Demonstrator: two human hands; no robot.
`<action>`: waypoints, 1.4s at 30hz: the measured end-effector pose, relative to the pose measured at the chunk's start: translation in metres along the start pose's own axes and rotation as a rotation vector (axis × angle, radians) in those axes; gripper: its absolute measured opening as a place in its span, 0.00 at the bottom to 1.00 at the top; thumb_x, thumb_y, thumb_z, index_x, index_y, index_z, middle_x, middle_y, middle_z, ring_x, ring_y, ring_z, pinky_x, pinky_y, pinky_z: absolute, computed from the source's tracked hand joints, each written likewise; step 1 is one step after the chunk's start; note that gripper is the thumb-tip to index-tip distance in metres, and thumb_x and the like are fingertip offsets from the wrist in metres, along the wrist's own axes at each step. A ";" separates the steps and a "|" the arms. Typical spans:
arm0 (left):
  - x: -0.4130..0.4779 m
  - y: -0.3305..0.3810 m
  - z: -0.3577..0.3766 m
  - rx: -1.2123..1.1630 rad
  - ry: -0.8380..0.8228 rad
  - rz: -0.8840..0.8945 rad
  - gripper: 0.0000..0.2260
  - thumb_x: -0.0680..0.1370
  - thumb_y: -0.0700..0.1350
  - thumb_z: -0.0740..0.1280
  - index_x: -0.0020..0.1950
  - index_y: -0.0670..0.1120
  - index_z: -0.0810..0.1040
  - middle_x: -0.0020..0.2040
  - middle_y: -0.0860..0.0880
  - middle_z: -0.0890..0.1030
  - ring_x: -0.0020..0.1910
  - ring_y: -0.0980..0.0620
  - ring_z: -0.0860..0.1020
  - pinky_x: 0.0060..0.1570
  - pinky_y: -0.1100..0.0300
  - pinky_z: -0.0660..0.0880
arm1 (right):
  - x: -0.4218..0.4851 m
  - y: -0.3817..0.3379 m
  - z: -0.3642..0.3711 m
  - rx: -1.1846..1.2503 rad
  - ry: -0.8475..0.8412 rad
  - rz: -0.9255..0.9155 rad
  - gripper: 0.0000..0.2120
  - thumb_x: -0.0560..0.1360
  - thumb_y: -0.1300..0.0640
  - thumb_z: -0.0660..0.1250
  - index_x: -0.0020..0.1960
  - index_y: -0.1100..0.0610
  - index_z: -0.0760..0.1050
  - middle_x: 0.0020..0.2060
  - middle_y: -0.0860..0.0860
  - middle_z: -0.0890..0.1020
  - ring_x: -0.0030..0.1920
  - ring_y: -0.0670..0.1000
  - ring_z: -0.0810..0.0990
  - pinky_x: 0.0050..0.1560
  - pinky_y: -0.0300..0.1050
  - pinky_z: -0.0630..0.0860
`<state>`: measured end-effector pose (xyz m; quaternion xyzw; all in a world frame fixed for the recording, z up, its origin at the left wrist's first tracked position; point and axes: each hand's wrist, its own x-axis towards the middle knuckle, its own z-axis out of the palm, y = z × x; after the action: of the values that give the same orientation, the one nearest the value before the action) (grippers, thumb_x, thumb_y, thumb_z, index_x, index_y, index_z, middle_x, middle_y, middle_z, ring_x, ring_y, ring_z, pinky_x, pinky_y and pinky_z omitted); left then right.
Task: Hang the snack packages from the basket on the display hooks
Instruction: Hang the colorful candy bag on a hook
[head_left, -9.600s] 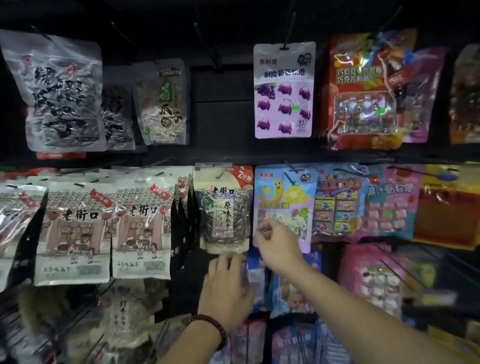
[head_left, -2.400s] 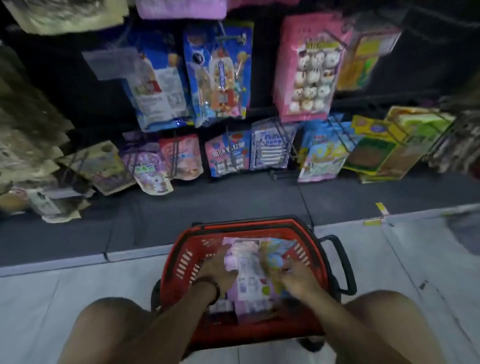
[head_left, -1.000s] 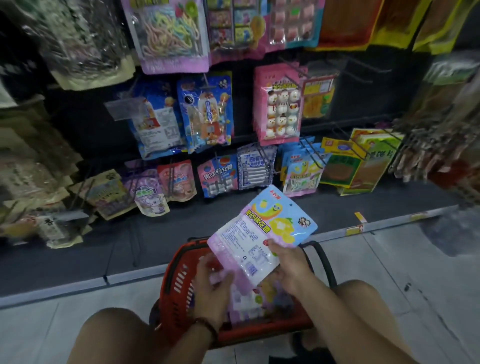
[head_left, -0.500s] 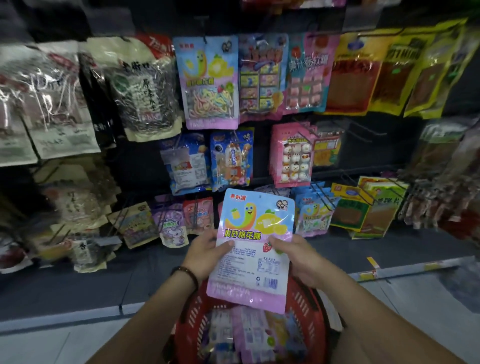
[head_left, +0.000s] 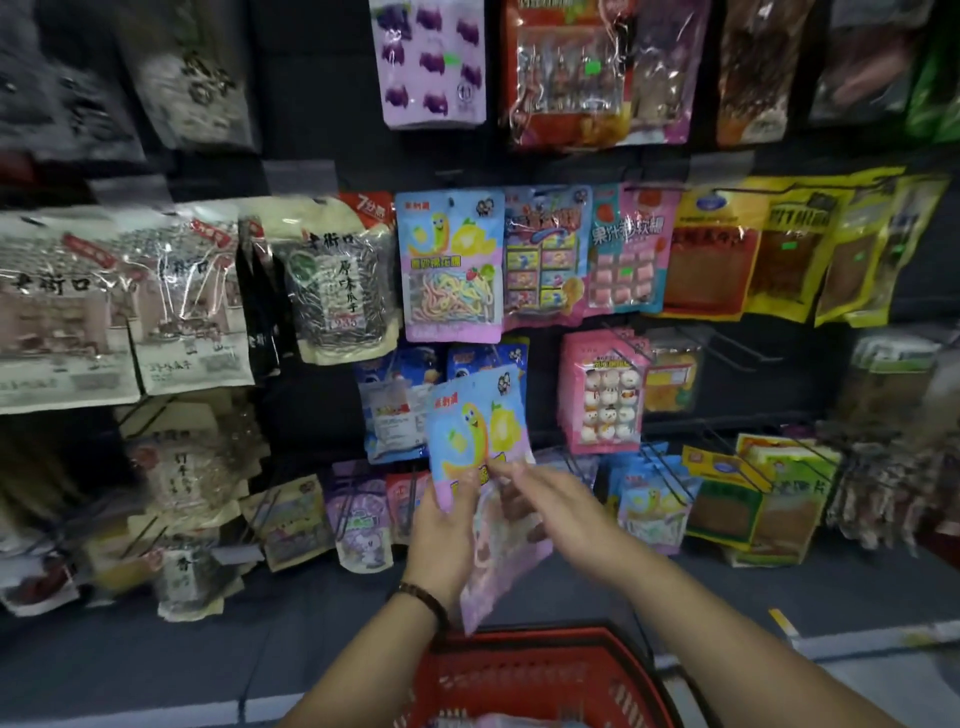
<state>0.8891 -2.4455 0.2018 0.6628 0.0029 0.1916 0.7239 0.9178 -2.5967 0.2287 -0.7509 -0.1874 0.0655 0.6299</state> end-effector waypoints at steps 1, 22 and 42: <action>0.005 0.004 -0.005 0.037 0.069 -0.015 0.10 0.85 0.51 0.65 0.59 0.51 0.84 0.52 0.57 0.87 0.53 0.52 0.85 0.49 0.62 0.79 | 0.003 -0.008 -0.005 -0.101 0.071 -0.077 0.11 0.86 0.52 0.65 0.62 0.50 0.84 0.44 0.43 0.84 0.43 0.37 0.82 0.43 0.31 0.74; 0.178 0.132 -0.023 0.046 0.081 -0.070 0.07 0.79 0.45 0.75 0.56 0.49 0.86 0.50 0.51 0.89 0.51 0.47 0.88 0.58 0.41 0.83 | 0.163 -0.139 -0.039 0.132 0.373 0.012 0.11 0.83 0.52 0.70 0.52 0.58 0.86 0.48 0.54 0.90 0.49 0.58 0.89 0.56 0.60 0.85; 0.279 0.147 -0.006 0.122 0.223 0.039 0.10 0.79 0.57 0.72 0.49 0.52 0.85 0.47 0.53 0.89 0.49 0.49 0.87 0.57 0.41 0.82 | 0.274 -0.164 -0.042 0.156 0.532 -0.053 0.22 0.78 0.44 0.74 0.37 0.55 0.68 0.33 0.53 0.72 0.35 0.54 0.72 0.39 0.49 0.67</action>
<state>1.1058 -2.3541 0.4119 0.6801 0.0818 0.2776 0.6736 1.1514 -2.5134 0.4336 -0.6857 -0.0293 -0.1364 0.7144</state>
